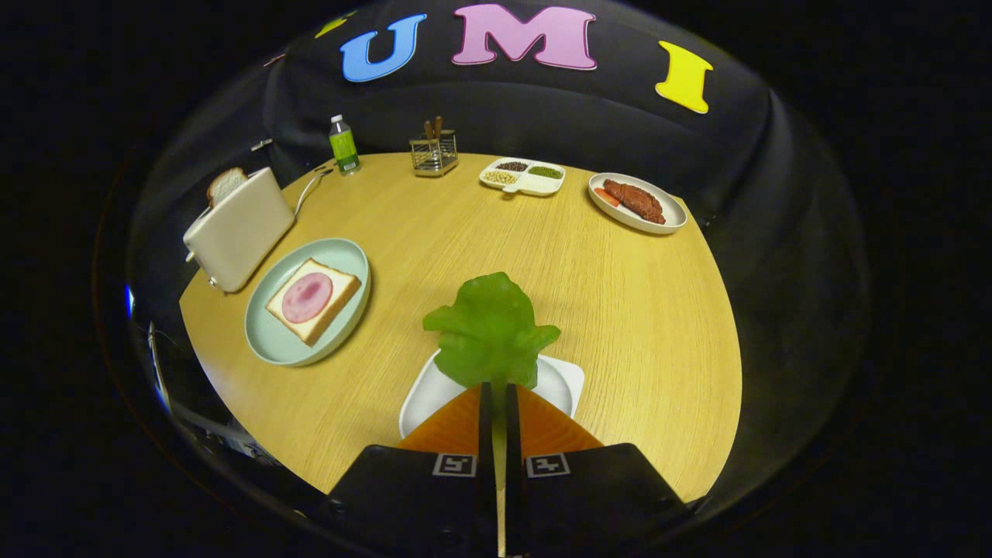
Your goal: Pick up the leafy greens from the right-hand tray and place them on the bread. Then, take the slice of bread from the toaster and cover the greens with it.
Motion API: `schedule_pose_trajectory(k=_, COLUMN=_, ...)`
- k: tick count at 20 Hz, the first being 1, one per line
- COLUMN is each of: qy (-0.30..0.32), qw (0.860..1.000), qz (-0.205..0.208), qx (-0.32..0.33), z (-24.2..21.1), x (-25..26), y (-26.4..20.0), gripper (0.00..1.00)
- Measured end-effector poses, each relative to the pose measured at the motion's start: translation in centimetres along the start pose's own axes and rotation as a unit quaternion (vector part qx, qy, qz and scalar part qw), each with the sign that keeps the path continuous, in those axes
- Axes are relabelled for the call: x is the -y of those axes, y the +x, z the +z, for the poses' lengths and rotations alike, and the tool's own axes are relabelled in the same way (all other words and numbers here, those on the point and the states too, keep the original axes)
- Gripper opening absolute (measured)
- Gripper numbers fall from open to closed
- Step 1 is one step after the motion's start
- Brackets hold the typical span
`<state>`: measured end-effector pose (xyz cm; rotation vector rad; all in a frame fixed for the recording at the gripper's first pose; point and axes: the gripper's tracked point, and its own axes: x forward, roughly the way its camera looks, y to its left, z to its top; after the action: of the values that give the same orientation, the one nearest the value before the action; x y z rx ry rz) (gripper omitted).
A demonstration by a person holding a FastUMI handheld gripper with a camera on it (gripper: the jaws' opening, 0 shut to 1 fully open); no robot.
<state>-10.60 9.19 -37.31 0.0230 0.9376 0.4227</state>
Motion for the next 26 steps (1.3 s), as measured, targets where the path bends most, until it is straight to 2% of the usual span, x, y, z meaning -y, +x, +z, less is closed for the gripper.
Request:
schedule_pose_trajectory(k=5, qy=-0.014, qw=0.998, qz=0.022, qx=0.049, z=4.7, x=-1.9, y=-2.7, gripper=0.09)
schedule_pose_trajectory(k=15, qy=-0.072, qw=0.988, qz=0.110, qx=0.082, z=10.4, x=-11.8, y=-3.5, gripper=0.08)
schedule_pose_trajectory(k=21, qy=-0.094, qw=0.981, qz=0.150, qx=0.073, z=11.0, x=-17.9, y=-1.4, gripper=0.09)
schedule_pose_trajectory(k=26, qy=-0.111, qw=0.979, qz=0.167, qx=0.041, z=9.5, x=-21.7, y=1.2, gripper=0.09)
